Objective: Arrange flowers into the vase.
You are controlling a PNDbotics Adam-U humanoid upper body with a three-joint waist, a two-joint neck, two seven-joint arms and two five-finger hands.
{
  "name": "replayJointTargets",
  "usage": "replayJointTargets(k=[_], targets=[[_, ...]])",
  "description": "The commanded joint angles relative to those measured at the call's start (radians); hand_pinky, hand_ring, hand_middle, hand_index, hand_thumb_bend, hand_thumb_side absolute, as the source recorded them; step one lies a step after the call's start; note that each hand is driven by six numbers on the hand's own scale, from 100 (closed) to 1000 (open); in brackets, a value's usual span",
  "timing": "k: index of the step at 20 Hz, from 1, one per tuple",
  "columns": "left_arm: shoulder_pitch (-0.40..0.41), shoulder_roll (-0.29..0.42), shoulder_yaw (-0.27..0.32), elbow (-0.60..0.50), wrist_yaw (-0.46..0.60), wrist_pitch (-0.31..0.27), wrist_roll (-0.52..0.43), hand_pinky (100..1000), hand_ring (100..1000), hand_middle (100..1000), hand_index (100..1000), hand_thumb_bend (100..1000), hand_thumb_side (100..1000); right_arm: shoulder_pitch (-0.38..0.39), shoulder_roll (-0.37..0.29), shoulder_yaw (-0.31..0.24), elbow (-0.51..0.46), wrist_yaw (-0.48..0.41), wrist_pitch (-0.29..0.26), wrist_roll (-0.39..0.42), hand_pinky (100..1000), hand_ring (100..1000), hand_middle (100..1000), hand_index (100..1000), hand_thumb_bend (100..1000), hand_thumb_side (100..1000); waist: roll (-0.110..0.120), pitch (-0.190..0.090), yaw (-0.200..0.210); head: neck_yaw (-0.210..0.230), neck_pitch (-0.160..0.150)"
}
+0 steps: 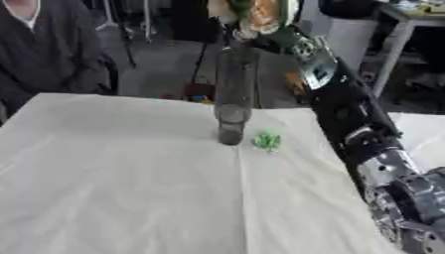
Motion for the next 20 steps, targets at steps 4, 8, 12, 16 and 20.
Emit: replayJointTargets(k=[4,8,12,16,20], targets=[[-0.009,0.022,0.011,-0.007,-0.001,-0.001,0.004,605,429,468,391,747,331,-0.02,-0.024,-0.015,0.006,0.017,0.005,-0.007,856,974,869,956,100,1000,0.006,-0.014,0.002,0.003,0.005],[-0.009,0.023,0.011,-0.007,-0.002,-0.001,0.003,605,428,468,391,747,331,-0.03,-0.028,-0.013,0.013,0.005,0.007,0.007,859,978,873,958,100,1000,0.005,-0.018,0.001,0.006,0.008],[-0.005,0.026,0.012,-0.006,-0.004,-0.001,0.004,605,428,468,392,746,332,-0.039,-0.034,-0.012,0.023,-0.017,0.005,0.056,864,983,876,961,100,1000,0.002,-0.025,-0.004,0.009,0.012],[0.0,0.029,0.012,-0.004,-0.006,-0.001,0.004,605,428,468,393,745,331,-0.045,-0.038,-0.008,0.031,-0.04,0.0,0.115,870,987,877,961,100,1000,-0.003,-0.034,-0.013,0.015,0.018],[0.004,0.031,0.013,-0.002,-0.008,-0.001,0.005,605,428,468,393,745,334,-0.049,-0.041,-0.005,0.039,-0.063,-0.007,0.189,873,991,879,961,100,1000,-0.006,-0.042,-0.02,0.019,0.022]])
